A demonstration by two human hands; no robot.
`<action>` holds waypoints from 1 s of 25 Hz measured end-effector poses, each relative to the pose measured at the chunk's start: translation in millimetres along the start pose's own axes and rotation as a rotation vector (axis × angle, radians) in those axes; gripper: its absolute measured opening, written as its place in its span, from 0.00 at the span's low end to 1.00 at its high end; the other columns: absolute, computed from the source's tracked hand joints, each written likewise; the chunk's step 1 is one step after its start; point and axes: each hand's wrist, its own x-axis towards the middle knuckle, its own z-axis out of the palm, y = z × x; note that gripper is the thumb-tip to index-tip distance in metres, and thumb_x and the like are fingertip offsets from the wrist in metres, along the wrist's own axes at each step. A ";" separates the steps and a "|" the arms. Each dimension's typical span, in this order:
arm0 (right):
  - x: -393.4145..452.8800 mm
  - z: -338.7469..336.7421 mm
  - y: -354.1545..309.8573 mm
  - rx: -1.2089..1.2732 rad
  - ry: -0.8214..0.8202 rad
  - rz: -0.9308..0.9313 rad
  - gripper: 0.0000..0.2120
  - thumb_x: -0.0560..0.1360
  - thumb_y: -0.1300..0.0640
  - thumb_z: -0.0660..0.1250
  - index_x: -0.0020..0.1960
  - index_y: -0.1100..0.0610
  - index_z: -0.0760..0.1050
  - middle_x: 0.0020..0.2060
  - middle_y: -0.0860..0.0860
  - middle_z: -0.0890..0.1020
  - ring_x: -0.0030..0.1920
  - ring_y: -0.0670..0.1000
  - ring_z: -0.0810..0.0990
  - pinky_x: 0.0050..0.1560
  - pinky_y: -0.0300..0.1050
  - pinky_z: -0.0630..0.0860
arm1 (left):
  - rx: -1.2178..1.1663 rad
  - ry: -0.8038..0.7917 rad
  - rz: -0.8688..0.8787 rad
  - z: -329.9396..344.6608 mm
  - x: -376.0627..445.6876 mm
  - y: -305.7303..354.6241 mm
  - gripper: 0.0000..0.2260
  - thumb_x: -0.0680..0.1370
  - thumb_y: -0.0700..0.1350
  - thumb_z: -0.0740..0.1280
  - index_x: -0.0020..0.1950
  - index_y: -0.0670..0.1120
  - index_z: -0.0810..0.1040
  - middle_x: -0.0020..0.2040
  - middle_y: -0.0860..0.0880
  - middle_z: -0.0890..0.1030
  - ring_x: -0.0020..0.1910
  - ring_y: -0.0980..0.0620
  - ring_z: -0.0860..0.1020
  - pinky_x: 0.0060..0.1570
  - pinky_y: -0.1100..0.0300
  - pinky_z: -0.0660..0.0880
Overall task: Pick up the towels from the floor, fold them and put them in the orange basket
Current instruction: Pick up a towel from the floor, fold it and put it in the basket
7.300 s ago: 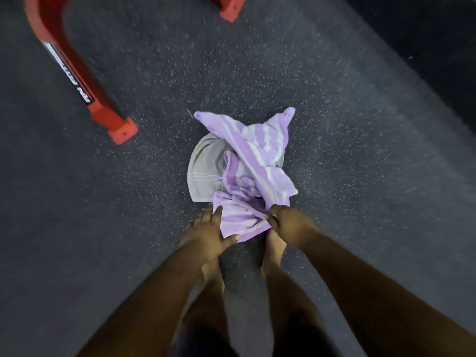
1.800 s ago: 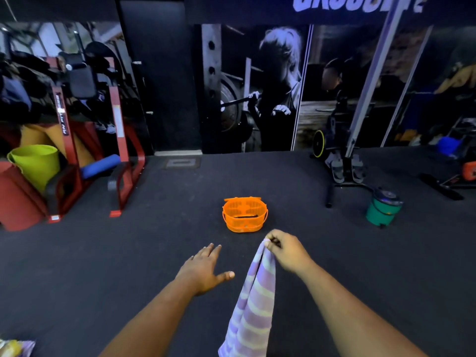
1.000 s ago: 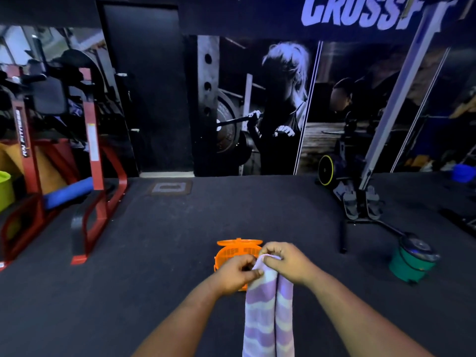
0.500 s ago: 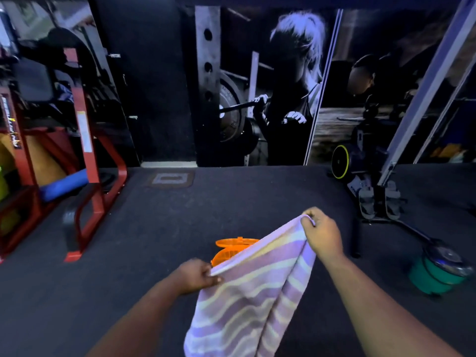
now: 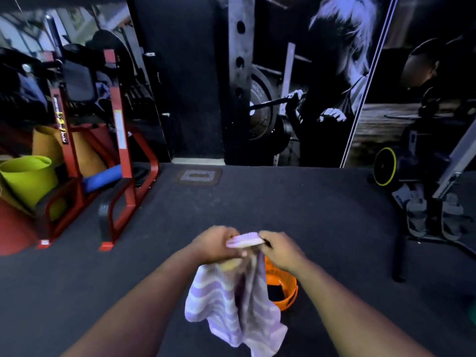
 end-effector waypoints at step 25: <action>42.6 -11.7 -34.4 0.334 0.157 0.049 0.12 0.73 0.45 0.66 0.42 0.54 0.74 0.35 0.41 0.76 0.37 0.41 0.73 0.41 0.48 0.71 | -0.976 0.277 0.025 -22.8 38.4 -52.6 0.11 0.84 0.45 0.65 0.46 0.40 0.78 0.36 0.49 0.78 0.34 0.55 0.73 0.38 0.58 0.71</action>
